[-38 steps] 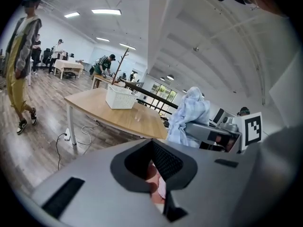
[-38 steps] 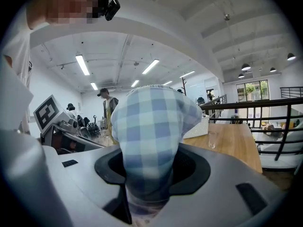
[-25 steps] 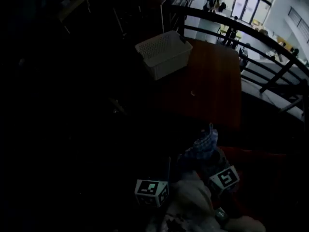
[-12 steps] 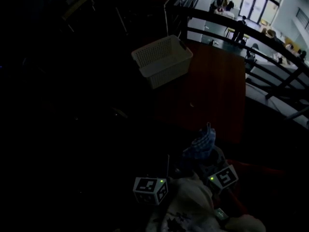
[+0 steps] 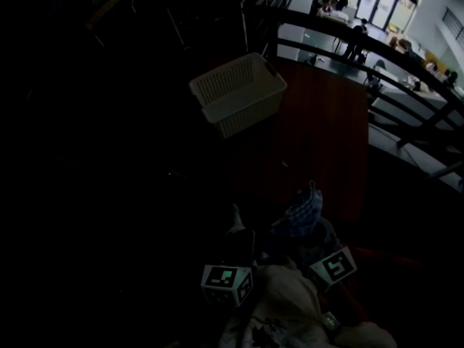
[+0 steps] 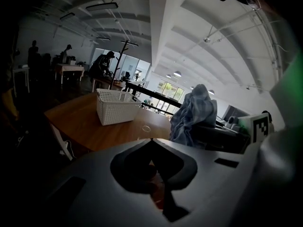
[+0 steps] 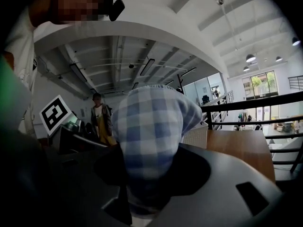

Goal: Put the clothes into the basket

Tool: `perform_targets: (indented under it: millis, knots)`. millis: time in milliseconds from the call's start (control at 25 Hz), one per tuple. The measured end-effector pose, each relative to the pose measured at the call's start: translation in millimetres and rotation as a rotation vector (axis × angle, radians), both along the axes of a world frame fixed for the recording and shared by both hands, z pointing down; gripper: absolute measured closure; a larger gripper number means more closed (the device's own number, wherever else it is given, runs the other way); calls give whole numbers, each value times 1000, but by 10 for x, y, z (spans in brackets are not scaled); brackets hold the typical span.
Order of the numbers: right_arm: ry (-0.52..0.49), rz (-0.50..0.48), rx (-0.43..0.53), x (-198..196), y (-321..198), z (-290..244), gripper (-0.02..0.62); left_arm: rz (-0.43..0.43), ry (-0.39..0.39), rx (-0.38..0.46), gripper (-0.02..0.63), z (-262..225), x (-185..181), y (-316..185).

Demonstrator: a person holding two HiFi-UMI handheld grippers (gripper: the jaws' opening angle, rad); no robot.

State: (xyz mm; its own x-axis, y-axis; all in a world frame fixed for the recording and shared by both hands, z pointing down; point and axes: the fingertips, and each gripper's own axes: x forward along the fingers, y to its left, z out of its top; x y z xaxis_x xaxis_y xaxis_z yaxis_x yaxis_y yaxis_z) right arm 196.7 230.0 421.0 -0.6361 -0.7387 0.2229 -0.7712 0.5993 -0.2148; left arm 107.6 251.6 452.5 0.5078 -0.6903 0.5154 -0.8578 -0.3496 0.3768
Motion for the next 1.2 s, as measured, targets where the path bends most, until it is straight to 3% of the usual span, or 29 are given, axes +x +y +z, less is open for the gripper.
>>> perform_targets:
  millis: [400, 1200]
  knots:
    - [6, 43, -26, -61, -546, 0, 383, 37, 5, -5, 609, -93, -178, -674]
    - [55, 132, -12, -826, -1951, -283, 383, 122, 60, 6, 609, -328, -940, -2153]
